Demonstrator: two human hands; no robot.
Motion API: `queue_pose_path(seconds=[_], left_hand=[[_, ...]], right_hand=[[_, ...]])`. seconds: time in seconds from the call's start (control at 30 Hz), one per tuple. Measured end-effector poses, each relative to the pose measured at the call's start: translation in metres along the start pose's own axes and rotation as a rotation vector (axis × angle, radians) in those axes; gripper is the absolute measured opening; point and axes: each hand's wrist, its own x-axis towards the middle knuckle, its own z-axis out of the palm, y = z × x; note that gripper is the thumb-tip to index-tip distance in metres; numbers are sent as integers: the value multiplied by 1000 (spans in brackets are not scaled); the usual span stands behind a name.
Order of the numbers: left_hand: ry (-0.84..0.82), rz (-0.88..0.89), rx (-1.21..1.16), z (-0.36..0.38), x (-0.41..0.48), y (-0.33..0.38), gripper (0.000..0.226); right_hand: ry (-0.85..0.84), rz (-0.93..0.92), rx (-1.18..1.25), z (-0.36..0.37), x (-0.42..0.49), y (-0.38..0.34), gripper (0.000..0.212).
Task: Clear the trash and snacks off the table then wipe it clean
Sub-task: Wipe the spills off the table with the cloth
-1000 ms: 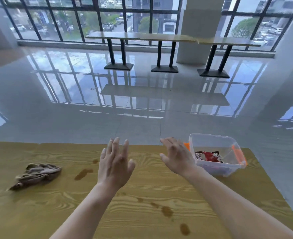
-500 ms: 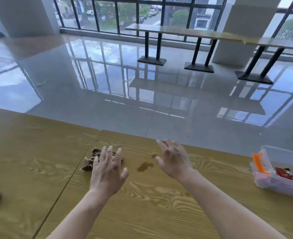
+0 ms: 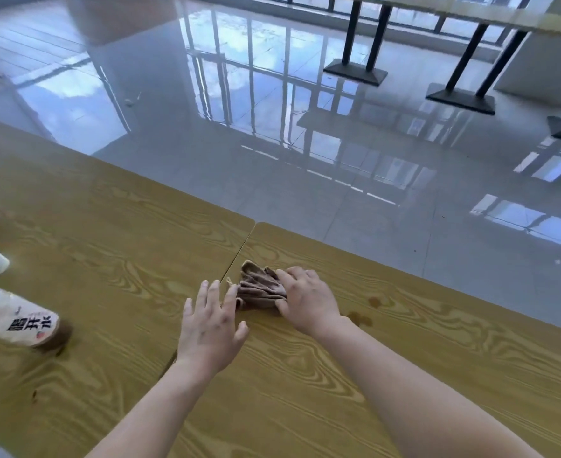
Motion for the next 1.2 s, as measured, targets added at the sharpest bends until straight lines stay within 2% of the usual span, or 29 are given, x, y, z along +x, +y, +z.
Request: queue_pose_path(seconds=[0.2, 0.33, 0.4, 0.47, 0.53, 0.63, 0.93, 1.03, 1.1, 1.2], left_hand=[[-76, 43, 32, 36, 2, 2, 73], [-91, 81, 28, 56, -2, 5, 70], [-91, 108, 14, 65, -7, 6, 69], [-98, 140, -1, 72, -13, 9, 69], [-107, 162, -16, 78, -17, 13, 70], [-132, 225, -2, 84, -20, 24, 71], [-136, 455, -22, 107, -35, 88, 68], [-126, 460, -24, 114, -45, 104, 73], [-120, 458, -33, 117, -50, 117, 77], [-120, 487, -36, 120, -60, 142, 76]], right_hand=[[-193, -56, -31, 43, 36, -4, 70], [-78, -72, -135, 56, 41, 5, 45], [-53, -2, -23, 53, 39, 7, 35], [-54, 124, 187, 44, 30, 14, 34], [-5, 238, 360, 37, 9, 28, 37], [79, 324, 434, 34, -45, 54, 36], [305, 574, 384, 46, -228, 109, 38], [279, 680, 279, 59, -274, 120, 38], [215, 701, 207, 70, -287, 125, 45], [123, 568, 145, 85, -278, 129, 71]])
